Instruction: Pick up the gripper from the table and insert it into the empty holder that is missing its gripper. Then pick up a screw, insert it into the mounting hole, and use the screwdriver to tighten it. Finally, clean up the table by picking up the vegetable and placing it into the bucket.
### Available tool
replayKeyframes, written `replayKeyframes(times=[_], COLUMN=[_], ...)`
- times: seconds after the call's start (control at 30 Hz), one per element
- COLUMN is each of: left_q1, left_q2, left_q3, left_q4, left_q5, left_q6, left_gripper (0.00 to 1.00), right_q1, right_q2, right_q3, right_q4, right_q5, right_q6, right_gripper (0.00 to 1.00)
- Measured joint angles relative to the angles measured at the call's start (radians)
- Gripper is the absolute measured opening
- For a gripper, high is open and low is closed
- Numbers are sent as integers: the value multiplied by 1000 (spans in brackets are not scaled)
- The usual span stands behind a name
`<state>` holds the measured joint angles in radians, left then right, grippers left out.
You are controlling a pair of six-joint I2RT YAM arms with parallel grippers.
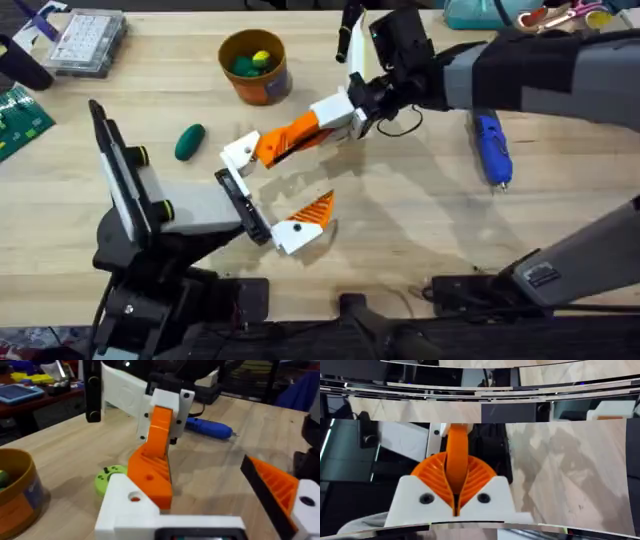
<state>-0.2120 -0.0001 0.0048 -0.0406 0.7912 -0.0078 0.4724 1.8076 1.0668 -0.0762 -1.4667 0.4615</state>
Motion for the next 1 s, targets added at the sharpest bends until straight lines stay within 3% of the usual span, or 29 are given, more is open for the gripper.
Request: replayKeyframes(times=[0.5, 0.73, 1.0], left_q1=[4, 3, 4], left_q2=[0, 0, 0], left_q3=[0, 0, 0], left_q4=[-12, -11, -13], left_q5=[-42, -27, -32], left_q6=[-8, -15, -21], left_gripper=[986, 986, 986], right_q1=[26, 66, 92], right_q2=[18, 57, 57], right_q3=[3, 10, 10], right_q4=[96, 244, 263], right_q5=[48, 42, 72], right_q6=[125, 225, 288], right_gripper=[24, 25, 25])
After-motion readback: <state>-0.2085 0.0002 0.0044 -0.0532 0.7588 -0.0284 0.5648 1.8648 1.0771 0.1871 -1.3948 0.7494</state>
